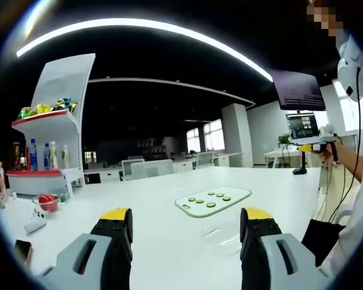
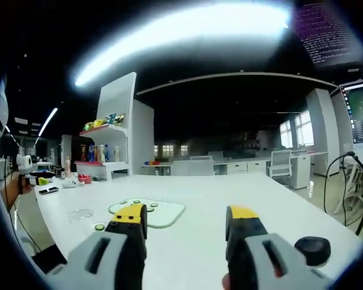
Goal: Open the petri dish lid, add cucumber slices into the petri dish, and close the lid
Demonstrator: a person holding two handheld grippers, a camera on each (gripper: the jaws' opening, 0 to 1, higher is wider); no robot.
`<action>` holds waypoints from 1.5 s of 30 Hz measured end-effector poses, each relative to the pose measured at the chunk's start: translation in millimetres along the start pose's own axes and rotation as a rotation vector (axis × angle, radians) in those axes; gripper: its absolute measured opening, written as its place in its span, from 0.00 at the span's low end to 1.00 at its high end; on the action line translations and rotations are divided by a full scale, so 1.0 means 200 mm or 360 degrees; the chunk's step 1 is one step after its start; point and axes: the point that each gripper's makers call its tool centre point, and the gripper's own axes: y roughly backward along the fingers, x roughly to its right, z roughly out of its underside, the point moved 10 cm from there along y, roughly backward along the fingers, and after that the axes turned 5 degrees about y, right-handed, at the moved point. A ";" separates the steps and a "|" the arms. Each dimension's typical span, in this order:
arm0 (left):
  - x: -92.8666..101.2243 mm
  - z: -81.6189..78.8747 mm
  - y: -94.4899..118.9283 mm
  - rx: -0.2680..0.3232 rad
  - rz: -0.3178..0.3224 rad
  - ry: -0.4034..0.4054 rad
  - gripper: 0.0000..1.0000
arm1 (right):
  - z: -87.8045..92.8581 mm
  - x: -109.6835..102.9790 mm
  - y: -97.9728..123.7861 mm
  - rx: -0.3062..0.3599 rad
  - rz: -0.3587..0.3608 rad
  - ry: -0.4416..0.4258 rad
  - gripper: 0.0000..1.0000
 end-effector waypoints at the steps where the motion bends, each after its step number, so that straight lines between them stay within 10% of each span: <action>1: 0.00 0.00 0.00 -0.0004 0.0001 -0.0003 0.72 | 0.00 0.00 0.00 -0.0002 -0.0003 -0.0003 0.52; 23: -0.03 -0.04 -0.04 -0.0089 0.0254 -0.0084 0.74 | -0.14 -0.08 -0.15 0.0006 -0.0312 0.0080 0.59; 45: -0.05 -0.05 -0.08 -0.0246 0.0497 -0.0126 0.78 | -0.23 -0.47 -0.50 -0.0025 -0.0902 0.0192 0.62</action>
